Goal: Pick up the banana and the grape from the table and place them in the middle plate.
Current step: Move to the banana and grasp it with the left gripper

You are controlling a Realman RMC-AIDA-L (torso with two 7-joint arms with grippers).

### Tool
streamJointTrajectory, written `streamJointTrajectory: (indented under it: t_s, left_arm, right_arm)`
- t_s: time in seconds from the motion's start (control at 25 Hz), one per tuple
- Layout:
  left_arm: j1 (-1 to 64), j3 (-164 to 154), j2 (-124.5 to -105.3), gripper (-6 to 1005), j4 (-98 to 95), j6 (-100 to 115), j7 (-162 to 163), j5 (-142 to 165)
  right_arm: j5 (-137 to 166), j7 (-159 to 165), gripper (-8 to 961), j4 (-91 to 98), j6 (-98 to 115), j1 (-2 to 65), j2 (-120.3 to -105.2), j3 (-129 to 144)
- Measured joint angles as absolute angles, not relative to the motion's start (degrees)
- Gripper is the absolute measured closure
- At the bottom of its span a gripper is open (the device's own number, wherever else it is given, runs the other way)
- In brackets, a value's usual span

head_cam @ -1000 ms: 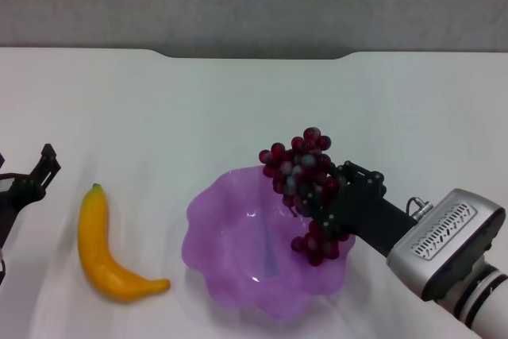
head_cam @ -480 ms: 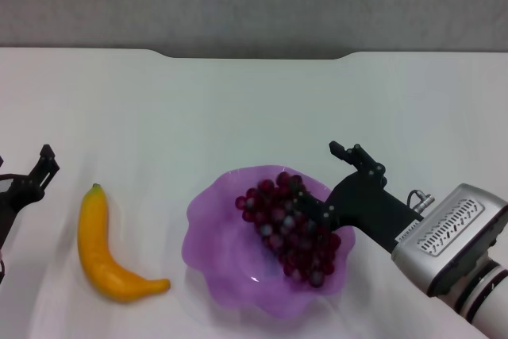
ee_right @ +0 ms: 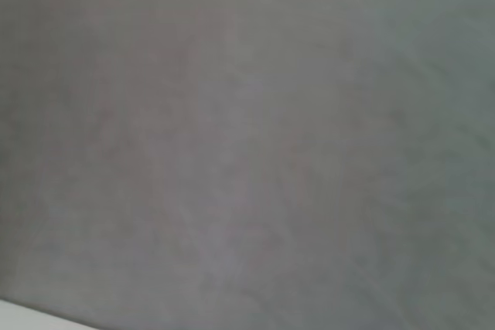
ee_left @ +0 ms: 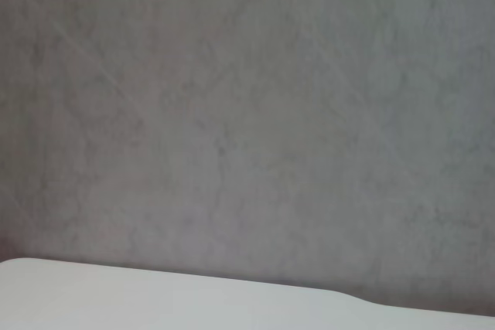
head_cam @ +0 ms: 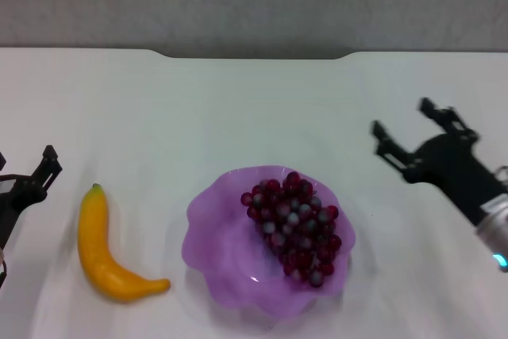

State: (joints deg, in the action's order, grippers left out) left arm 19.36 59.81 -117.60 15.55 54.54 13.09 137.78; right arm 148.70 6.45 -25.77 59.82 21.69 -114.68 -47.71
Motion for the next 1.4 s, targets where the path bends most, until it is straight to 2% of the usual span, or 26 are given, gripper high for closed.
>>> streamJointTrajectory:
  t_s: [0.24,0.52,0.68,0.8,0.88,0.92,1.04,1.12,1.24,1.4]
  left_arm:
    - [19.12,59.5,-117.66,109,16.8,54.69,14.4,138.13]
    - [18.78,57.24,-117.41,108,20.39,53.03,15.19,138.18]
    - [17.87,57.74,-115.34,109,28.84,46.1,14.92,139.04]
    - [14.46,61.01,-112.06,109,42.63,35.0,13.2,142.73]
    - [12.24,65.13,-111.42,109,51.09,24.83,9.95,145.67]
    - [11.13,67.79,-111.73,108,55.2,18.63,7.14,147.42]
    - [8.77,78.74,-115.87,108,66.67,-3.28,-3.99,151.36]
    - [8.85,83.43,-117.23,108,71.76,-16.49,-9.03,151.19]
    - [11.71,87.23,-116.65,108,74.63,-31.99,-10.47,149.0]
    - [15.86,92.46,-116.81,108,74.71,-45.36,-7.68,151.36]
  right_arm:
    - [147.73,7.22,94,-17.86,59.13,22.36,-114.94,-50.95]
    - [143.19,4.48,95,-17.53,53.77,22.43,-115.05,-49.91]
    - [143.27,4.34,95,-17.59,51.23,22.61,-115.06,-49.43]
    - [143.27,4.31,95,-17.59,50.26,23.17,-115.05,-48.96]
    - [143.26,4.31,95,-17.58,50.17,23.38,-115.04,-48.88]
    - [143.27,4.3,95,-17.58,50.01,23.43,-115.05,-48.85]
    - [143.26,4.29,95,-17.68,49.1,23.54,-115.05,-48.86]
    - [143.26,4.28,95,-17.88,48.78,23.83,-115.05,-48.71]
    - [143.26,4.28,95,-18.05,48.4,24.1,-115.05,-48.25]
    - [143.33,4.21,95,-18.31,47.33,24.32,-115.05,-48.1]
